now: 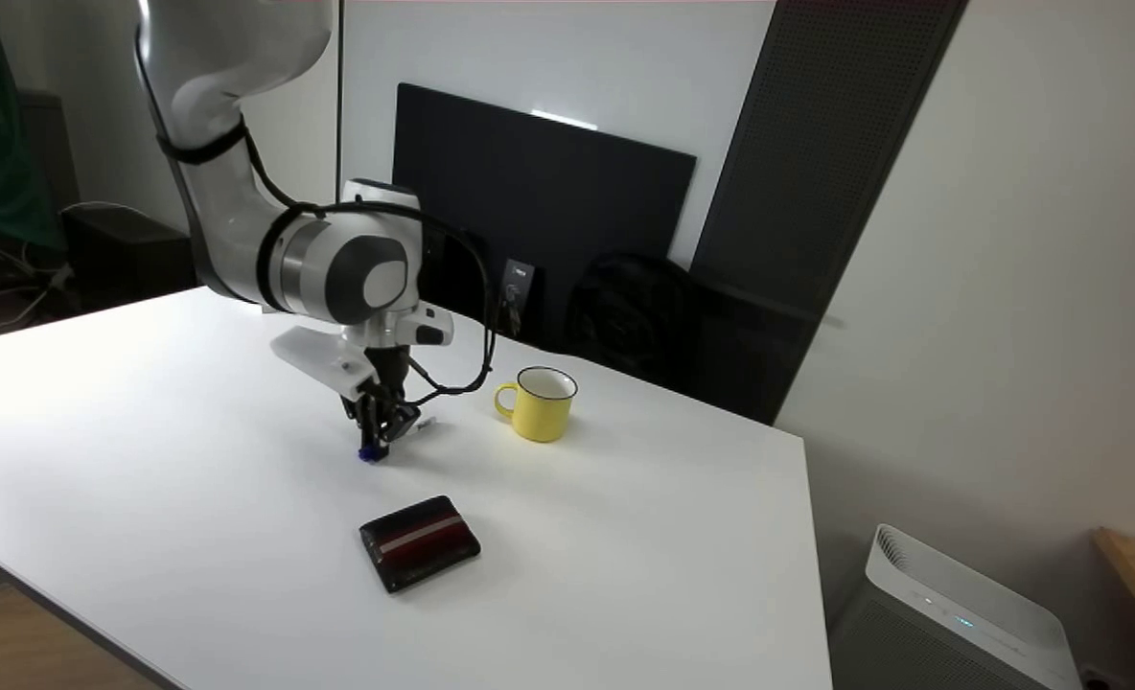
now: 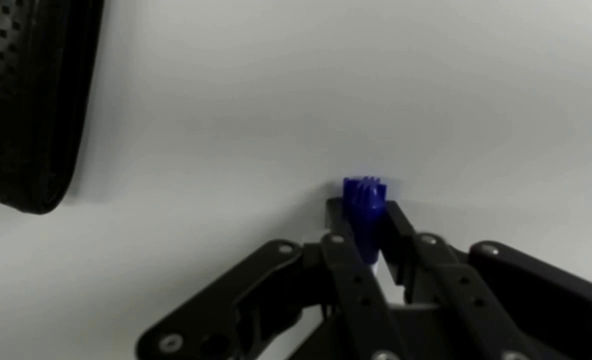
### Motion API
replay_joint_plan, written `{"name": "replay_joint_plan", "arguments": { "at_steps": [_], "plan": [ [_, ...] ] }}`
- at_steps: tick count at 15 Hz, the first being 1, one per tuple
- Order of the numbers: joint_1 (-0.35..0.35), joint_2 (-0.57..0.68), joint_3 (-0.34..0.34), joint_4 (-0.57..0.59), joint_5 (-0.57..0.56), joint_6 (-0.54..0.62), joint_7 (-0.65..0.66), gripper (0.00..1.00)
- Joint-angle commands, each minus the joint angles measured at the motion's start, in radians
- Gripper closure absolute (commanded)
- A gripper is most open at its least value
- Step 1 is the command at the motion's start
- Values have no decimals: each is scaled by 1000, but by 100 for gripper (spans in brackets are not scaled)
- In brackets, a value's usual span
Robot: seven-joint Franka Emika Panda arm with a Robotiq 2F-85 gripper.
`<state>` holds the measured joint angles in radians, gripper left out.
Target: Place the blue pen inside the yellow mug
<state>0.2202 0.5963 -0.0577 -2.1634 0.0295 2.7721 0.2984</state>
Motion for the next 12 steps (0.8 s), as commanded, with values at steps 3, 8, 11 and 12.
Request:
{"name": "replay_joint_plan", "arguments": {
  "at_steps": [3,8,11,12],
  "plan": [
    [-46,-114,10,-34,-11,-157,-53,95],
    [-117,-215,42,-30,11,-338,-159,95],
    [-160,-255,52,-10,29,-453,-216,95],
    [-172,-261,51,2,33,-491,-229,95]
  ]
}}
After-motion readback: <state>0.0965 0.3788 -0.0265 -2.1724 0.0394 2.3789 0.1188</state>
